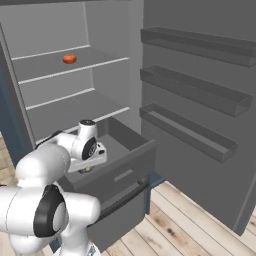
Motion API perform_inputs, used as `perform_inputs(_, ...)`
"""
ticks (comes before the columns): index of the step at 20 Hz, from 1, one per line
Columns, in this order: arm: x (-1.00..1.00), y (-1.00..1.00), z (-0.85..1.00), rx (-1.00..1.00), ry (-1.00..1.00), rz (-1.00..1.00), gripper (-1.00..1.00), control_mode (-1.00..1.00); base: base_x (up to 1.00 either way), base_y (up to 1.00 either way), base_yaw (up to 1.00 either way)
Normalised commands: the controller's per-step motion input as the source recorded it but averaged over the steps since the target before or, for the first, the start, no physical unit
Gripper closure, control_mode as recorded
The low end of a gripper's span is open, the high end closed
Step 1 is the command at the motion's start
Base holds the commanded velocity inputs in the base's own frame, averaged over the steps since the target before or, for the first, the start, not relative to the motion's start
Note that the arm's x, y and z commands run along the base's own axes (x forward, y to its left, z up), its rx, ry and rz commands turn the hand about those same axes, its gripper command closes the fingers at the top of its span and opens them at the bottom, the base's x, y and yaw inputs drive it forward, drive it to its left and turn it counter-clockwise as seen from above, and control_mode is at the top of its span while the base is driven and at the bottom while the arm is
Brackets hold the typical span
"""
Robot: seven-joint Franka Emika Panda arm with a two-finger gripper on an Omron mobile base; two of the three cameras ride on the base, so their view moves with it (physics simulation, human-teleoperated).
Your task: Place the broccoli and garlic inside the fridge drawer. Close the drawer after placing the vegetables.
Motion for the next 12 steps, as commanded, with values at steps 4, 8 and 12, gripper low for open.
perform_inputs(4, -0.01, 0.02, -0.07, -0.02, 0.01, 0.0, -1.0, -1.0, 0.0, 0.0, 0.0)
perform_inputs(8, -0.06, 0.04, 0.22, -0.05, -0.02, 0.0, -1.0, -1.0, 0.0, 0.0, 0.0)
perform_inputs(12, -0.34, 0.03, 0.89, -0.1, -0.12, 0.0, -1.0, -1.0, 0.0, 0.0, 0.0)
